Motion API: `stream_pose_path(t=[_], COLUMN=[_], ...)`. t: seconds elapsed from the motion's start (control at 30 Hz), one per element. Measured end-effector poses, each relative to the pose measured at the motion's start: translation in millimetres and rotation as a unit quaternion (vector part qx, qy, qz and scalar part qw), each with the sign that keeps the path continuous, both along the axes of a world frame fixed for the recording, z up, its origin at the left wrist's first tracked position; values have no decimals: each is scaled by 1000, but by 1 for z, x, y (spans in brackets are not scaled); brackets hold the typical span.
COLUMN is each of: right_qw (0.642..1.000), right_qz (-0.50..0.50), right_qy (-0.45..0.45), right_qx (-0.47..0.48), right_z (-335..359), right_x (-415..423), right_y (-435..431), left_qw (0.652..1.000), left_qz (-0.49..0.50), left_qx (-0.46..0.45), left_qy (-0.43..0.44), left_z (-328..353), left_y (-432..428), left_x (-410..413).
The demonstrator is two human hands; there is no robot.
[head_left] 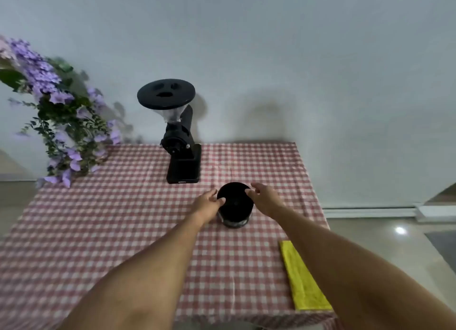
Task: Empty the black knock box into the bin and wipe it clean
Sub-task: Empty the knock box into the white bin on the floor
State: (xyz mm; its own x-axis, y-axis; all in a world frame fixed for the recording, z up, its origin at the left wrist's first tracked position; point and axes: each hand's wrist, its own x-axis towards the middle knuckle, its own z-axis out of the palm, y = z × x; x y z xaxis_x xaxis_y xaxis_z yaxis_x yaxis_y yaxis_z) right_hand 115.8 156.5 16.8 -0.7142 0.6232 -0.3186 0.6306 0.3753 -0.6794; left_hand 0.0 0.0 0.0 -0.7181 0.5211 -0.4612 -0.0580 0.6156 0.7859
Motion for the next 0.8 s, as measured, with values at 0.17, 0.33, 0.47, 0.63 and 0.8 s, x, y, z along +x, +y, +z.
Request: stream_pose_path(t=[0.17, 0.33, 0.47, 0.63, 0.8], right_qw=[1000, 999, 996, 983, 965], right_qz=[-2, -31, -77, -148, -203], right_qy=[4, 12, 34, 70, 130], right_qx=[3, -21, -40, -86, -104], right_z=[-7, -8, -6, 4, 15], right_x=[-1, 2, 11, 35, 74], right_y=[-2, -4, -10, -17, -29], left_qw=[998, 998, 1000, 997, 991], left_qz=[54, 46, 10, -50, -105], left_qx=[27, 23, 12, 30, 45], left_qy=[-18, -19, 7, 50, 66], left_z=[-5, 4, 11, 26, 42], left_y=[3, 3, 4, 8, 13], left_x=[-1, 0, 1, 6, 24])
